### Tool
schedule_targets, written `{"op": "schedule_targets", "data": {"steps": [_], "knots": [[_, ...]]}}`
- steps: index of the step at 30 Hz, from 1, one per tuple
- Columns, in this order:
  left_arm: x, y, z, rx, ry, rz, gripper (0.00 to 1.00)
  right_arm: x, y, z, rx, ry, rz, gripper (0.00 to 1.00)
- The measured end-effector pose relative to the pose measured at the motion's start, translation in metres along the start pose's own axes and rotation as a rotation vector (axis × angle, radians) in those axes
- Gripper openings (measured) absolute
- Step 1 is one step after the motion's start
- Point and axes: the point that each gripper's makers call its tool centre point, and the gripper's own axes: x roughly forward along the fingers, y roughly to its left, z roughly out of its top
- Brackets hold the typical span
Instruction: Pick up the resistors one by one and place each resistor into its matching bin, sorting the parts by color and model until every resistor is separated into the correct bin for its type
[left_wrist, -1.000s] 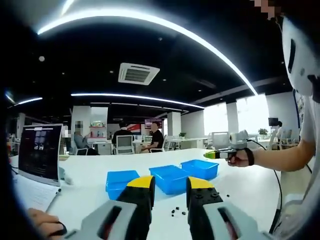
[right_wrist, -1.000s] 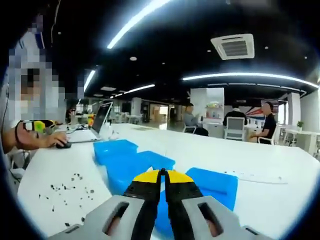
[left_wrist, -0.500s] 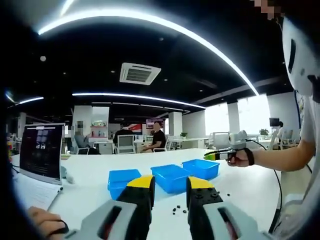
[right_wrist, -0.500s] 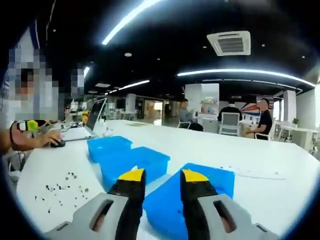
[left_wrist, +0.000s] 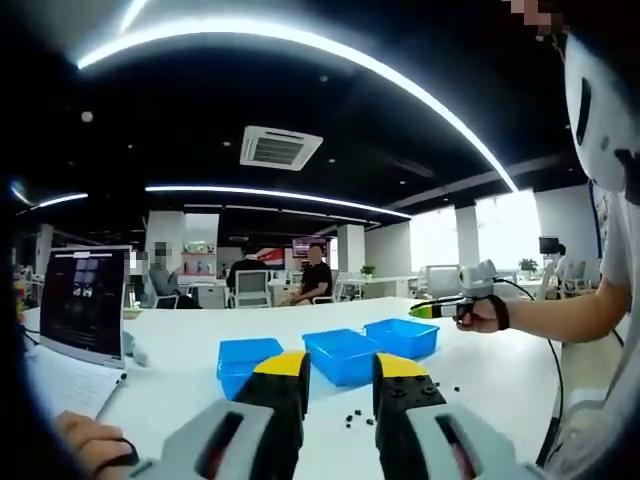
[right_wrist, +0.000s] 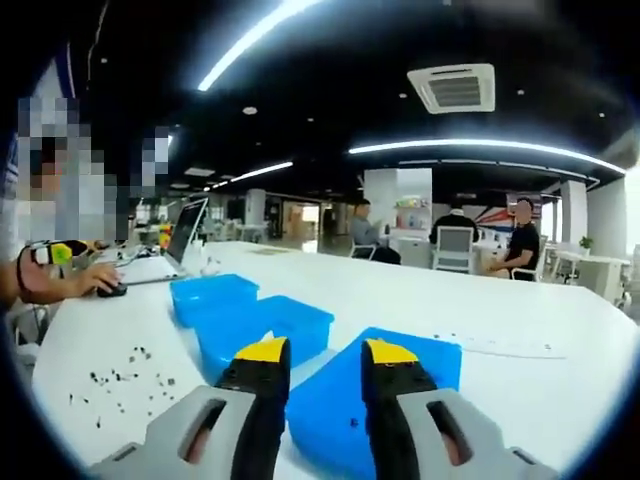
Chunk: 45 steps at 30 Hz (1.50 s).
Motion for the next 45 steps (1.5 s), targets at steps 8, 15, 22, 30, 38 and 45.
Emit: {"op": "schedule_targets", "data": {"steps": [8,15,22,30,38,45], "knots": [[-0.001,0.000,0.002,0.001,-0.005,-0.002,0.27,-0.003,0.000,0.001,-0.005,0.003,-0.002,0.28],[-0.001,0.000,0.001,-0.001,-0.005,-0.004,0.27,-0.004,0.000,0.004,-0.010,0.005,0.002,0.28],[0.000,0.000,0.002,-0.002,-0.008,-0.009,0.27,-0.005,0.010,0.008,-0.032,0.018,0.038,0.27],[0.000,0.003,-0.001,-0.006,-0.003,-0.006,0.27,-0.010,0.033,0.015,-0.093,0.053,0.131,0.27],[0.001,0.001,-0.002,-0.010,-0.003,-0.009,0.27,-0.013,0.065,0.028,-0.165,0.064,0.236,0.27],[0.003,0.000,-0.002,-0.011,-0.002,-0.010,0.27,-0.015,0.092,0.028,-0.248,0.102,0.342,0.27]]}}
